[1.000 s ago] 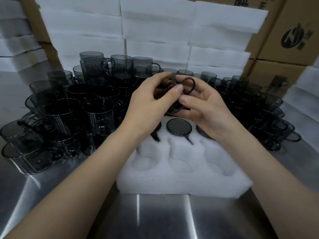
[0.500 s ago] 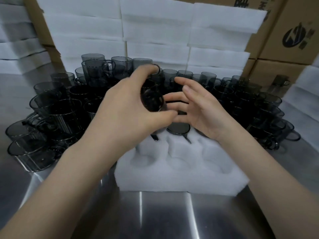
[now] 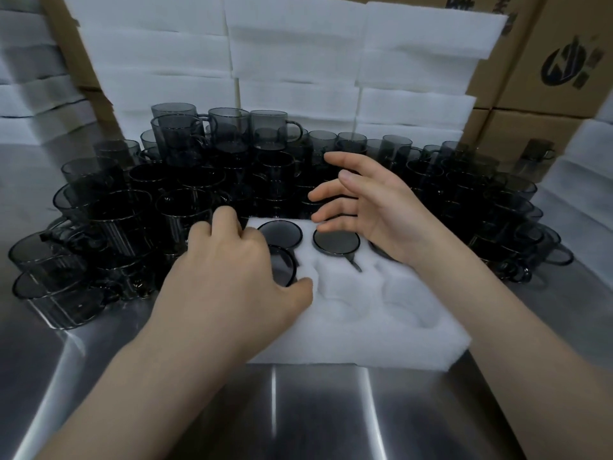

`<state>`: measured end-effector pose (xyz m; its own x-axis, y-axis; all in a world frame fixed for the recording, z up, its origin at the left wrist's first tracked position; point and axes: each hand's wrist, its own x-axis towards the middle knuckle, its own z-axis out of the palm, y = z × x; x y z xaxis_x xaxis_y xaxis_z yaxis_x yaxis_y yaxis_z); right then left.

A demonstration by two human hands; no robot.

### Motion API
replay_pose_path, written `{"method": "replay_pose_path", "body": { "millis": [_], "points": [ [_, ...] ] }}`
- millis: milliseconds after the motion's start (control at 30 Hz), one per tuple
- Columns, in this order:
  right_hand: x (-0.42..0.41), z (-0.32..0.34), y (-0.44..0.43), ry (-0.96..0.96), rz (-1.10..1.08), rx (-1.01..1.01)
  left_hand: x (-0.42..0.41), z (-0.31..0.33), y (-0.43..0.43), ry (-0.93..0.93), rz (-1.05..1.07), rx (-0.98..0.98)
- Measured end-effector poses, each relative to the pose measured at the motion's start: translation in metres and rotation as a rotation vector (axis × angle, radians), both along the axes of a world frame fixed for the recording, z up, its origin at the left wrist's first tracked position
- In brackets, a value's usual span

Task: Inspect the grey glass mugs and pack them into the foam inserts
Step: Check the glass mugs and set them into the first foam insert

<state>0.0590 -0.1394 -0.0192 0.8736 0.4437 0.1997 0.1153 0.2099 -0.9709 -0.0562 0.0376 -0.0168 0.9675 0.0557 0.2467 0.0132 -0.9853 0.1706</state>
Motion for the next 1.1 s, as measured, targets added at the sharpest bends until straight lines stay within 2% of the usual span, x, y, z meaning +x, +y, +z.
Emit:
{"method": "replay_pose_path", "body": {
  "millis": [200,333,500,600,733,933,1100],
  "points": [
    [0.001,-0.001,0.000,-0.013,0.011,-0.018,-0.003,0.001,-0.003,0.089,-0.027,0.210],
    [0.001,-0.001,-0.001,-0.015,0.016,-0.022,-0.003,0.005,-0.006,0.078,0.103,0.199],
    [0.002,-0.002,-0.001,-0.023,0.023,-0.038,0.001,0.004,-0.009,0.075,0.070,0.317],
    [0.001,-0.001,-0.001,-0.028,0.024,-0.045,0.003,-0.003,-0.010,0.107,0.057,0.188],
    [0.001,-0.001,0.000,-0.032,0.024,-0.054,0.008,-0.006,-0.006,0.248,0.053,0.014],
    [0.000,-0.001,0.000,-0.034,0.028,-0.059,0.009,-0.015,-0.006,0.236,0.007,0.031],
    [-0.001,0.000,0.002,-0.039,0.026,-0.076,0.003,-0.017,-0.004,0.237,-0.082,-0.037]
  ]
}}
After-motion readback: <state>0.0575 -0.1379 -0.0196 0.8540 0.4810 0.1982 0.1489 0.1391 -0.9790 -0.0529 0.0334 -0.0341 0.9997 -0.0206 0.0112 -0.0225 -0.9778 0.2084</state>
